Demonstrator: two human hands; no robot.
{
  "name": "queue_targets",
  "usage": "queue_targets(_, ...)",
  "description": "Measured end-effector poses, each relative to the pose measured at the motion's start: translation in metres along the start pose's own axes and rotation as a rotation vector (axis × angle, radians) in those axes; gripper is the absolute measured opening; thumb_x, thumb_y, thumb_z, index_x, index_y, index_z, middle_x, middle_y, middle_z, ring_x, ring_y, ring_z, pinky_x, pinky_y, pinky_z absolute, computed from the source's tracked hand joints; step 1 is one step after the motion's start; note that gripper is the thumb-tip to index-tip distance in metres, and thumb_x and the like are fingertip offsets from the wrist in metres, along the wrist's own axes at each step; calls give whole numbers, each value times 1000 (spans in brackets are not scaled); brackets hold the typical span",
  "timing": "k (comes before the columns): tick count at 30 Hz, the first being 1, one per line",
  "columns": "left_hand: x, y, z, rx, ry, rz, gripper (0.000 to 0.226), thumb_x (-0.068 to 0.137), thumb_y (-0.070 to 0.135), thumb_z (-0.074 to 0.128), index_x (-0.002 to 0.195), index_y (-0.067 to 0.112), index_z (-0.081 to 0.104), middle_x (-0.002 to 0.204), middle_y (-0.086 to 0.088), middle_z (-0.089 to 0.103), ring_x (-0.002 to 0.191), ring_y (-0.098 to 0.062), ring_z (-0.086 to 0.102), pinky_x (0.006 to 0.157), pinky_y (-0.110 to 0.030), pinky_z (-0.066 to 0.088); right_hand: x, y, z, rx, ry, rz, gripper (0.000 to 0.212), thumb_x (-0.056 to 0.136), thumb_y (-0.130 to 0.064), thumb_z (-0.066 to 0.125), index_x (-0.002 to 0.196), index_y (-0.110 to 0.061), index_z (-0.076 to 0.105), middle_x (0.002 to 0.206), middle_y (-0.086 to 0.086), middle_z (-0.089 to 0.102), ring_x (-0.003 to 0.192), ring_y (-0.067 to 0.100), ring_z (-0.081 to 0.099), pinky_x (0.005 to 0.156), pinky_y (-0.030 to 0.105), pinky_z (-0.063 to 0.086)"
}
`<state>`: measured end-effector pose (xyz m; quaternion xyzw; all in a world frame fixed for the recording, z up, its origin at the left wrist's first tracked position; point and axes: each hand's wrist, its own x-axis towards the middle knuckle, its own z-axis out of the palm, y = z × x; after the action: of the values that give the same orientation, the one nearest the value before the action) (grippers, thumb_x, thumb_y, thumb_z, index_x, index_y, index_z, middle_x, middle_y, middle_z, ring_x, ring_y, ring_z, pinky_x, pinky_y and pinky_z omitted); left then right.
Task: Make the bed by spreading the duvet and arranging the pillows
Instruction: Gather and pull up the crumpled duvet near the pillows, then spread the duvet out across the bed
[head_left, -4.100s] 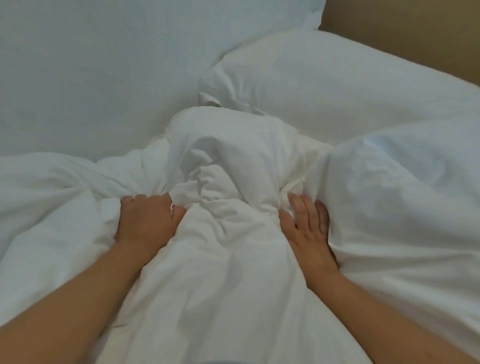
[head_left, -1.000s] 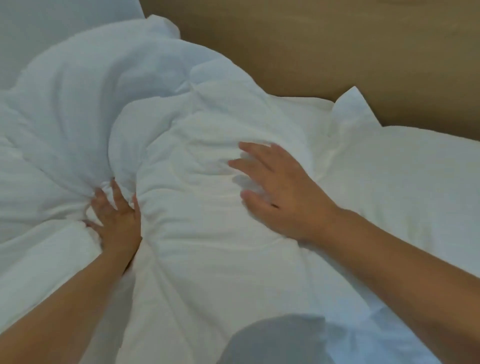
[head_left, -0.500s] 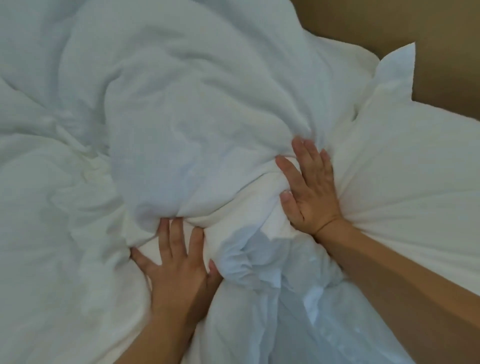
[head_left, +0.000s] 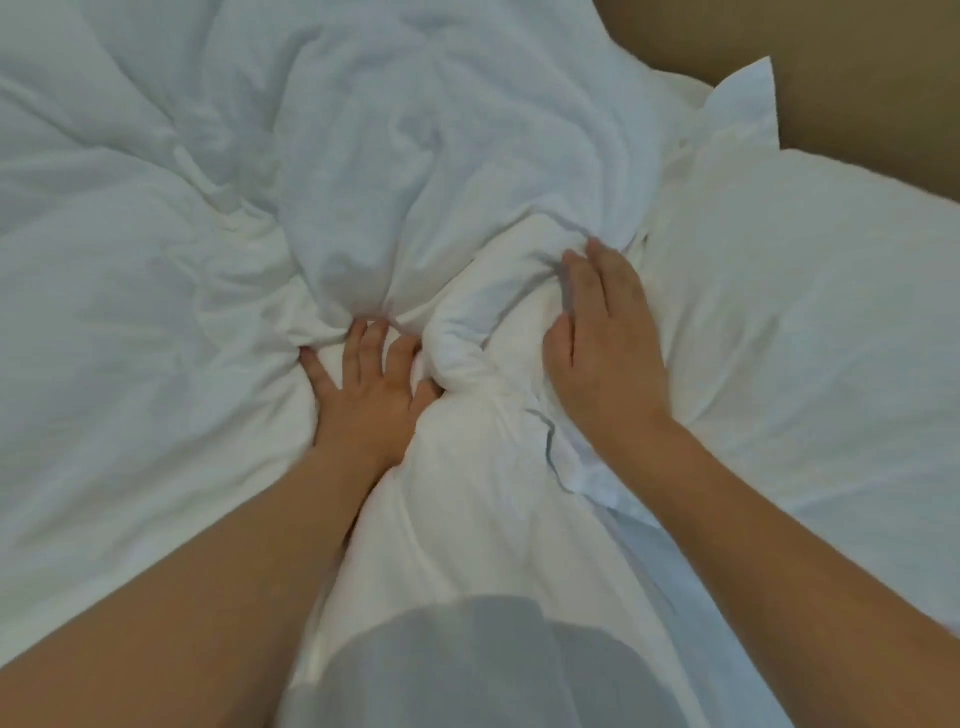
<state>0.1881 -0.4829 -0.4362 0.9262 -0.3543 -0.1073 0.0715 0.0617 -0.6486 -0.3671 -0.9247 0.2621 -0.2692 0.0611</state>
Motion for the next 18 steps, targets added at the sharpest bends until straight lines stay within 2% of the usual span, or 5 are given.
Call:
queue_targets(3,-26,15,-41,-252,-274,-114,49,99,35,34,145,18,31,157,-10,19,145,-28,14,115,-56,14,-97,-20,-42,103,-265,-67,59,91,-45,37,142,-14,43,152,10,34,140,26,30,114,43,25)
queue_targets(5,-85,38,-76,-198,-196,52,50,91,30,37,136,10,42,150,-12,30,137,-32,28,110,-49,29,-155,-16,-64,276,-479,34,73,87,-74,27,147,-34,26,159,-6,16,146,13,13,119,40,18)
queue_targets(8,-212,74,-118,-319,-2,271,68,82,52,28,146,28,26,153,7,17,141,-12,10,118,-42,12,-196,-13,-86,298,-701,280,115,52,-102,3,148,-38,8,160,-9,9,147,9,10,120,34,13)
queue_targets(14,-291,70,-91,239,-240,264,63,91,48,39,149,27,28,160,10,8,147,-14,-3,118,-51,-3,-206,-22,-124,256,-738,549,119,64,-80,58,153,-20,7,152,5,34,135,27,38,108,42,35)
queue_targets(18,-340,70,-101,362,-319,117,57,95,32,33,149,15,29,157,0,21,147,-22,7,117,-53,3,-239,-52,-174,482,-884,657,60,82,-44,69,126,-10,48,127,9,55,101,23,54,84,33,44)
